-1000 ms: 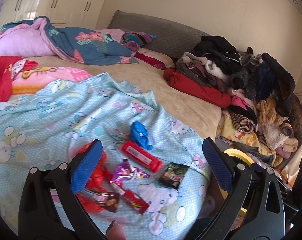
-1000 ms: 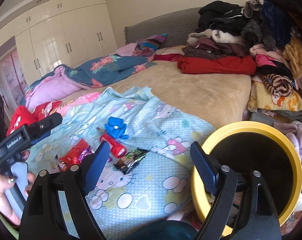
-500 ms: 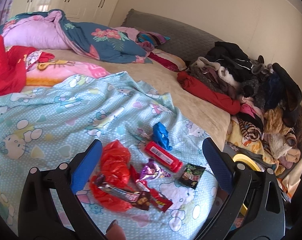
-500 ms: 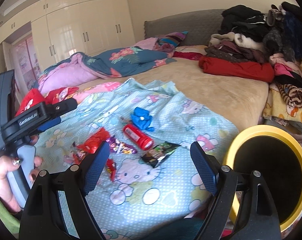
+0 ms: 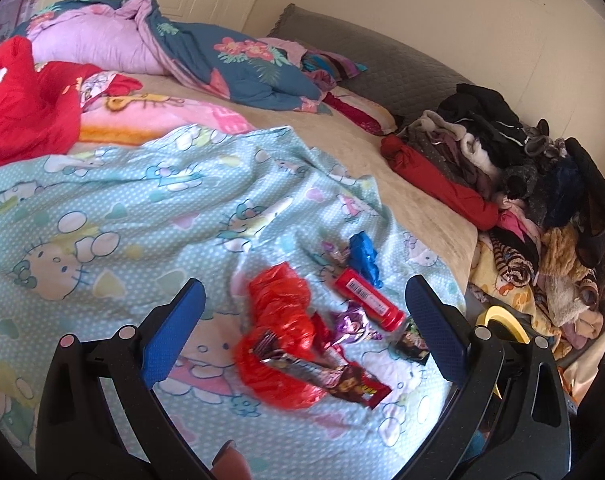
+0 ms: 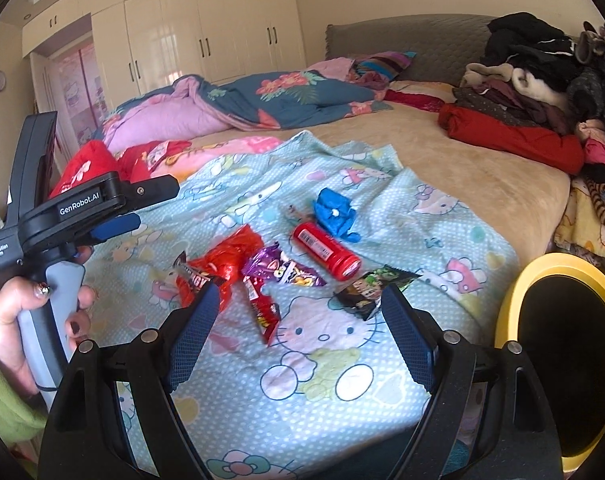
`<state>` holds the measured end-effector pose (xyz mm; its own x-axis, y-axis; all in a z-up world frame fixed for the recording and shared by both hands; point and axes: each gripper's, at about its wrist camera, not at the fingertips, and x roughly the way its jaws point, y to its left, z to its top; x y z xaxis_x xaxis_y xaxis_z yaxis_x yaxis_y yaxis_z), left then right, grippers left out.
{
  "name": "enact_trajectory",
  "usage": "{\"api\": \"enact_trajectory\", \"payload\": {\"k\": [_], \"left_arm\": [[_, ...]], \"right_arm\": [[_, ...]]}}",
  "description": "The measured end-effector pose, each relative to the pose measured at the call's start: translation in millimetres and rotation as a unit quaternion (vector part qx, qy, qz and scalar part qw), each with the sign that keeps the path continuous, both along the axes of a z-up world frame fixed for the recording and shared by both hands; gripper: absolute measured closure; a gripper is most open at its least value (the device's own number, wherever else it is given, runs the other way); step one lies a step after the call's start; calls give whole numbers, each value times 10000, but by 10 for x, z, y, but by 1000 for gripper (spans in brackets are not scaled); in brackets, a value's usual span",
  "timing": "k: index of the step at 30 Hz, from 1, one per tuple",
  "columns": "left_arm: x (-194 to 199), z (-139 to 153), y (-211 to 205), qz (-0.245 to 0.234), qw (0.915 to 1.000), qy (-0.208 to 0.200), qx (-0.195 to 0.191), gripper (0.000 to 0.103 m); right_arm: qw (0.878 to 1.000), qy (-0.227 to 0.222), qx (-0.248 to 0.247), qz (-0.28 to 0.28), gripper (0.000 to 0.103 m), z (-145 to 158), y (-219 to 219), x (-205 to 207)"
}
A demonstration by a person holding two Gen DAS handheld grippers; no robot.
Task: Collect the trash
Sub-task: 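Move both grippers back over the remaining wrappers on the sheet, then grasp the brown candy bar with the left gripper while the right gripper grasps the red candy packet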
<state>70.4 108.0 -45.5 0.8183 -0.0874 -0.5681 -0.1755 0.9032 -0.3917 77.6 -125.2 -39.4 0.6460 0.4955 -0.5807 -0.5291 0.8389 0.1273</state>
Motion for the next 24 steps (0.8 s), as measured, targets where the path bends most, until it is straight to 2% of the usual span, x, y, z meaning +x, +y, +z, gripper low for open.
{"api": "enact_trajectory", "payload": {"k": [4, 9, 20, 24], "left_arm": [[-39, -50, 91, 9, 9998, 122, -143, 11], [-80, -108, 150, -50, 9996, 200, -197, 19], [-136, -306, 251, -255, 9957, 510, -731, 49], [-108, -421, 244, -363, 9906, 688, -1128, 58]], "right_arm": [[9999, 114, -67, 98, 23, -70, 64, 18], [9993, 301, -130, 189, 23, -165, 142, 49], [9959, 819, -248, 289, 31, -368, 302, 230], [9940, 999, -317, 307, 35, -443, 341, 321]]}}
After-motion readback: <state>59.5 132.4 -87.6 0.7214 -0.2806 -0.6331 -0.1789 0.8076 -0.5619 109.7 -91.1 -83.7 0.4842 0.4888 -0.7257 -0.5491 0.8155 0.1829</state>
